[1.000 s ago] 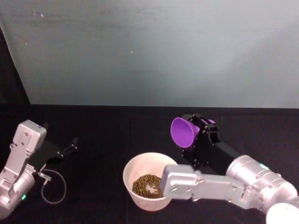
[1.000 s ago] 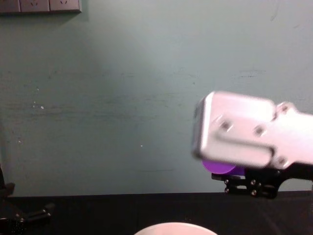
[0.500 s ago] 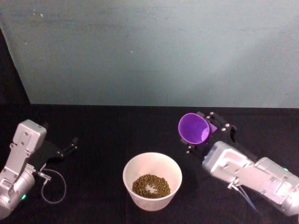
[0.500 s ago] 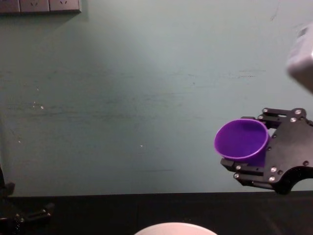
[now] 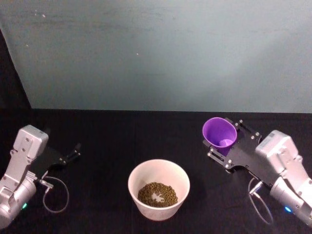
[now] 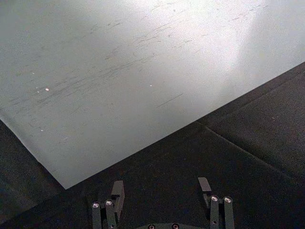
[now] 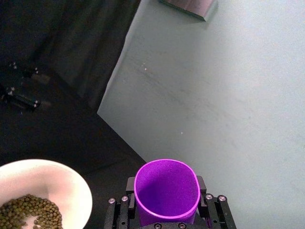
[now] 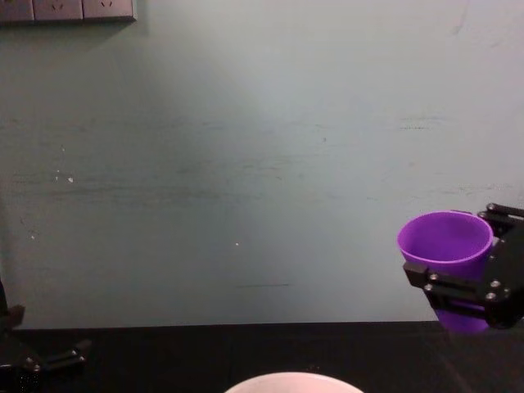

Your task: Pick up the cup and pour the mung beans from the cup into the bowl.

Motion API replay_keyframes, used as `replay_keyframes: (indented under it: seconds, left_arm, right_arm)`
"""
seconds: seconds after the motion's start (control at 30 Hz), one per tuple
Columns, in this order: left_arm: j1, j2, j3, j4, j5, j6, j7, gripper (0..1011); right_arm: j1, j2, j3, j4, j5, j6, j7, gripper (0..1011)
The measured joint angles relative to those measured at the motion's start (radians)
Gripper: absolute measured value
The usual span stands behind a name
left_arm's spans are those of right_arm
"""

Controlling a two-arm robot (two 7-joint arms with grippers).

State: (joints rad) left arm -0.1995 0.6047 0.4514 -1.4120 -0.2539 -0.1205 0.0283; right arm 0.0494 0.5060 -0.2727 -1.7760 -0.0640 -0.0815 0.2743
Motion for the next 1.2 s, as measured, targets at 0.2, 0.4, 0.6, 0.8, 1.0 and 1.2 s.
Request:
replay_keyframes:
  seconds: [0.2,0.4,0.6,0.8,1.0,1.2]
  left_arm:
    - [0.000,0.000,0.000,0.000,0.000,0.000,0.000,1004]
    - [0.000,0.000,0.000,0.000,0.000,0.000,0.000,1004]
    - [0.000,0.000,0.000,0.000,0.000,0.000,0.000,1003]
    - [0.000,0.000,0.000,0.000,0.000,0.000,0.000,1004]
    - [0.000,0.000,0.000,0.000,0.000,0.000,0.000,1003]
    - [0.000,0.000,0.000,0.000,0.000,0.000,0.000,1003]
  right_arm:
    - [-0.004,-0.031,0.031,0.044,0.071,-0.025,0.033,723]
    - [-0.004,-0.059,0.054,0.090,0.139,-0.043,0.069,723]
    - [-0.002,-0.072,0.064,0.133,0.188,-0.064,0.096,723]
    - [0.005,-0.081,0.069,0.181,0.240,-0.095,0.127,724]
    - [0.011,-0.086,0.068,0.215,0.280,-0.115,0.152,723]
    - [0.012,-0.085,0.066,0.216,0.283,-0.114,0.154,723]
